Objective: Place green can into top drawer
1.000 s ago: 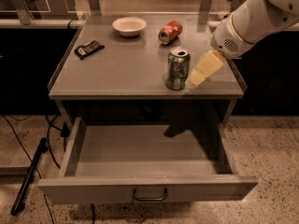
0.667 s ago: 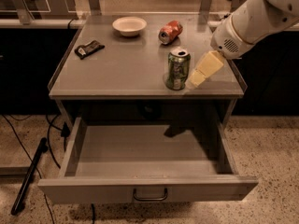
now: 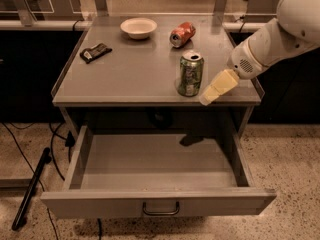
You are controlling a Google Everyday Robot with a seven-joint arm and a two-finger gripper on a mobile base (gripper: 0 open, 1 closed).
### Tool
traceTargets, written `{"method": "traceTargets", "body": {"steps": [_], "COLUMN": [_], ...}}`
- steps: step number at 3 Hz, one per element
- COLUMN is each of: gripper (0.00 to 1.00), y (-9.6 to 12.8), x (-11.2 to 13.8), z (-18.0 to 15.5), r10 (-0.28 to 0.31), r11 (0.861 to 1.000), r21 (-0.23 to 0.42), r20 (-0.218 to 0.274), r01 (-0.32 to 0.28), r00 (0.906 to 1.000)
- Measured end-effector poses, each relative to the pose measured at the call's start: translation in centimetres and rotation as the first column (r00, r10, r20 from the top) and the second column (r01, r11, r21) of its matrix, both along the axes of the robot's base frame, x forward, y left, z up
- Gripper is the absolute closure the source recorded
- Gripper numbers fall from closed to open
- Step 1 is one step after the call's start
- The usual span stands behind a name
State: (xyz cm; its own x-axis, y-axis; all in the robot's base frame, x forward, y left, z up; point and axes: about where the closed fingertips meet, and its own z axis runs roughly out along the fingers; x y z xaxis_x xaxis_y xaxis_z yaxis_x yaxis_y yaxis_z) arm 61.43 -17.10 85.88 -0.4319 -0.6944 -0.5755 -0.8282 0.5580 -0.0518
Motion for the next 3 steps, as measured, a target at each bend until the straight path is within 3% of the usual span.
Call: {"method": "traceTargets", "body": {"steps": [1, 2, 3], "gripper": [0.00, 0.00, 0.00], "y": [0.3, 0.9, 1.5], "x": [0.7, 1.2, 1.5], "z": [-1.3, -0.8, 0.0], "r10": [-0.028, -0.049, -0.060], "r11": [0.998, 0.992, 0.986], "r21": [0.052, 0.122, 0.162], "r20": [0.006, 0.105, 0.190], "r01": [0.028, 0.036, 0.029], "r00": [0.9996, 0.9932, 0.9800]}}
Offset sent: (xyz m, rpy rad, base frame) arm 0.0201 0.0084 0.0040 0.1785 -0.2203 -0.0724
